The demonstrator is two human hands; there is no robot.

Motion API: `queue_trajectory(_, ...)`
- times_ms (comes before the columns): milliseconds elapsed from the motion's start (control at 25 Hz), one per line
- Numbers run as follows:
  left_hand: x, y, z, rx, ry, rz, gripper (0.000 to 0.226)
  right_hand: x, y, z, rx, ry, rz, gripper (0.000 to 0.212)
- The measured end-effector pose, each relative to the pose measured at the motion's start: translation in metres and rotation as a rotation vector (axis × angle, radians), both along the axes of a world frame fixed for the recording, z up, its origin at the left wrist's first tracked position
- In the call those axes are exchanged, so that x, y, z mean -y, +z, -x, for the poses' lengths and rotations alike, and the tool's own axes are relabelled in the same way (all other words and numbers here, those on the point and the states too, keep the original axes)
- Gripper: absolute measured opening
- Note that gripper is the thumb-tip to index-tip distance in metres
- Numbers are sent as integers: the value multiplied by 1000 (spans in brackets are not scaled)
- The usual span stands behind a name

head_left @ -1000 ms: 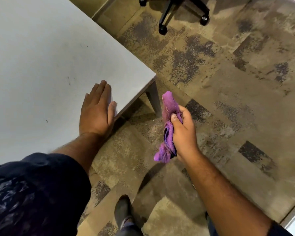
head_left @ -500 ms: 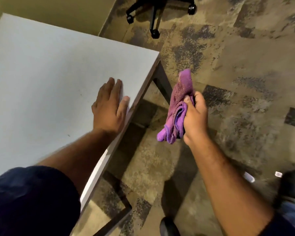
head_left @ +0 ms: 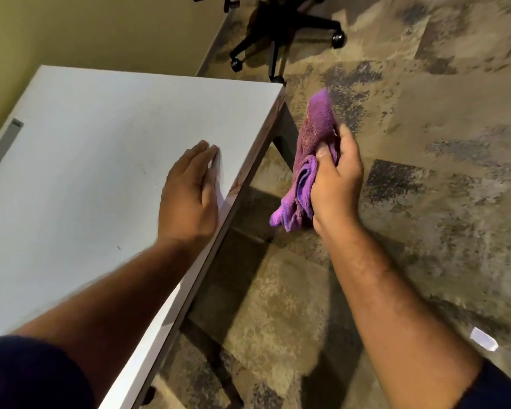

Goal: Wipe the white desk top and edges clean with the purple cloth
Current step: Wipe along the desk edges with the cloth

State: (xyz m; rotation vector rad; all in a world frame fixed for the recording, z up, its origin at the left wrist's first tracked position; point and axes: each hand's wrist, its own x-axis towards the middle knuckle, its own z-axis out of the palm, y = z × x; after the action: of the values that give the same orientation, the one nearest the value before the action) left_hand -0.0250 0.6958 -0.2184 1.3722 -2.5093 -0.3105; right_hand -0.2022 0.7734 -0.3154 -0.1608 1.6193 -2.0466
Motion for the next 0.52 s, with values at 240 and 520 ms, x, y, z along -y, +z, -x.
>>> queue_trajectory(240,2,1,0,-53,2,-15,54,63,26,11,-215,-93,-4,43)
queue_trajectory(520,5,-4,-2,-133,5,-12,46,56,21,-51,-419,-200,-50,30)
